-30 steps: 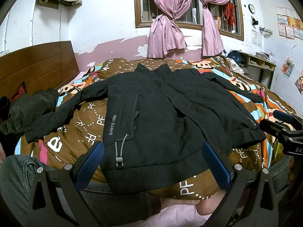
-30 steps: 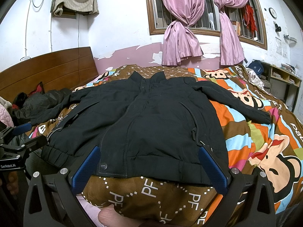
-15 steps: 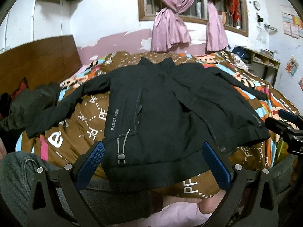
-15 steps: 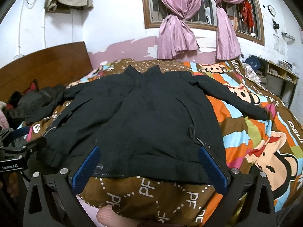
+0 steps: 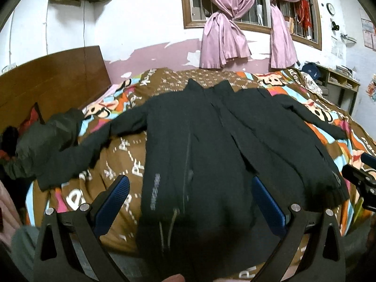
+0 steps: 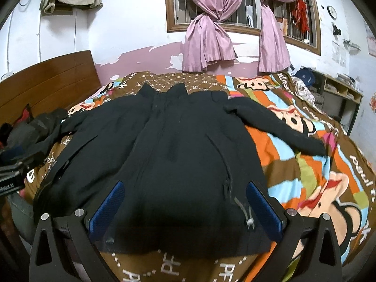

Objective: Fold large clothes

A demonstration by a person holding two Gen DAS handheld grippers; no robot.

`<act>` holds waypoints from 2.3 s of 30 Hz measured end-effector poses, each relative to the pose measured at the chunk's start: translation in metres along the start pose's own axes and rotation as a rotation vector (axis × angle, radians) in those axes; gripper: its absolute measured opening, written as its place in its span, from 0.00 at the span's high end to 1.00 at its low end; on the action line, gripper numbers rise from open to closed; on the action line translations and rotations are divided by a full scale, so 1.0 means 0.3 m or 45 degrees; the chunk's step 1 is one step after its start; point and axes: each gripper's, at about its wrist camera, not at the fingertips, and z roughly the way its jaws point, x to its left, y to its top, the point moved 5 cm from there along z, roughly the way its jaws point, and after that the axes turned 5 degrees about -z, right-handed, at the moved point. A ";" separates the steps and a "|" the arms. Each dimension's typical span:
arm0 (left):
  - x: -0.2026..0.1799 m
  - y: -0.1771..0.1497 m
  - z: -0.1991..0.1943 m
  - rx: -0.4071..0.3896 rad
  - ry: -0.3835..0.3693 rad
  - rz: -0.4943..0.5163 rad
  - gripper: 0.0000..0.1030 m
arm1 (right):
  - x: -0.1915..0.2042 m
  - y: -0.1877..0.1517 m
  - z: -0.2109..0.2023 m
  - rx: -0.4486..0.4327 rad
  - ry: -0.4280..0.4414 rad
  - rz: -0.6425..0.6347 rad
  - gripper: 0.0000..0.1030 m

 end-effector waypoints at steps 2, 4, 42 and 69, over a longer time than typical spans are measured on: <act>0.004 0.033 0.014 -0.007 0.007 0.000 0.02 | -0.011 0.043 0.005 -0.012 -0.013 -0.021 0.00; 0.004 0.070 0.027 -0.011 0.015 0.004 0.02 | -0.018 0.084 0.005 -0.024 -0.018 -0.041 0.00; -0.161 0.641 0.580 -0.029 0.002 0.142 0.02 | -0.741 0.778 0.616 0.025 -0.207 0.352 0.00; -0.650 0.418 1.334 0.426 -0.459 0.088 0.02 | -1.461 -0.089 0.829 0.363 -0.252 1.667 0.33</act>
